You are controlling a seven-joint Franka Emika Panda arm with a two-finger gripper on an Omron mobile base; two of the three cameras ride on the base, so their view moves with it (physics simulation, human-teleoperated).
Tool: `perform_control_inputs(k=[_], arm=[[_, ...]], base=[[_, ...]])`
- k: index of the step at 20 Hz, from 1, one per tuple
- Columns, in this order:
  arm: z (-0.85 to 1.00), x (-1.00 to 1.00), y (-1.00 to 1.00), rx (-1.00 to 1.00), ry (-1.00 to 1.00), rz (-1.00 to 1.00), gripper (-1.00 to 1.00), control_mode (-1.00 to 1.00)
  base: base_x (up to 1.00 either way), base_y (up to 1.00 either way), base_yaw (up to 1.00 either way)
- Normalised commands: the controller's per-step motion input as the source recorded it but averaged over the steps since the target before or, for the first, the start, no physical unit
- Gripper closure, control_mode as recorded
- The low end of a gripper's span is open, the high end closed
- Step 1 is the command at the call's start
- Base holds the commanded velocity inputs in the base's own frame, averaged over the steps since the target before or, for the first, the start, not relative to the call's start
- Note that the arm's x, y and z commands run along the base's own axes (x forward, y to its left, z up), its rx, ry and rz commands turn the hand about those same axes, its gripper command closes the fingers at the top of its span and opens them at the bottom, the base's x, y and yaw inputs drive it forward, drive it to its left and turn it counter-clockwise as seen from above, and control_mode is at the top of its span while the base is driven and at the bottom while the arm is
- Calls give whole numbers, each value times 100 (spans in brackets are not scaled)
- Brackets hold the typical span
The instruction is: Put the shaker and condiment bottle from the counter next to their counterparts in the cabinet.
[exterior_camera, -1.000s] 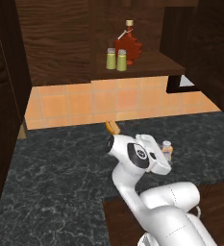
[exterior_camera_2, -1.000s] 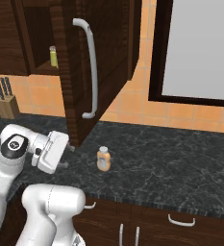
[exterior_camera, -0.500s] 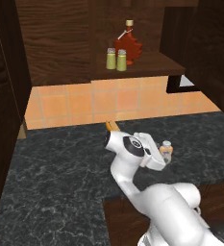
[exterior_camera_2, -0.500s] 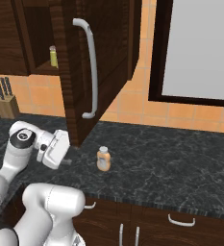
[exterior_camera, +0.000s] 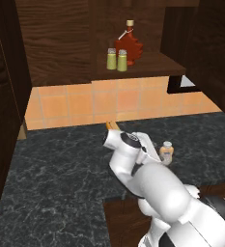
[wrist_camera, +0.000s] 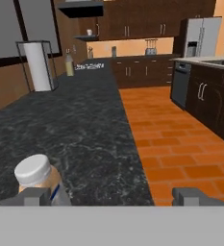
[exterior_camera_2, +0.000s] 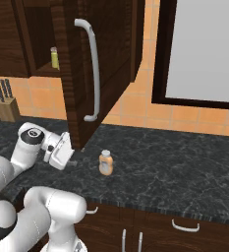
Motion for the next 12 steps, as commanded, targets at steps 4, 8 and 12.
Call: perform_control_inputs(k=[4, 8, 12], arm=[[-15, 7, -13, 0, 0, 0, -100, -100], [-9, 13, -22, 0, 0, 0, -100, -100], [-12, 1, -13, 0, 0, 0, -100, -100]], base=[[0, 0, 0], [0, 0, 0], [0, 0, 0]])
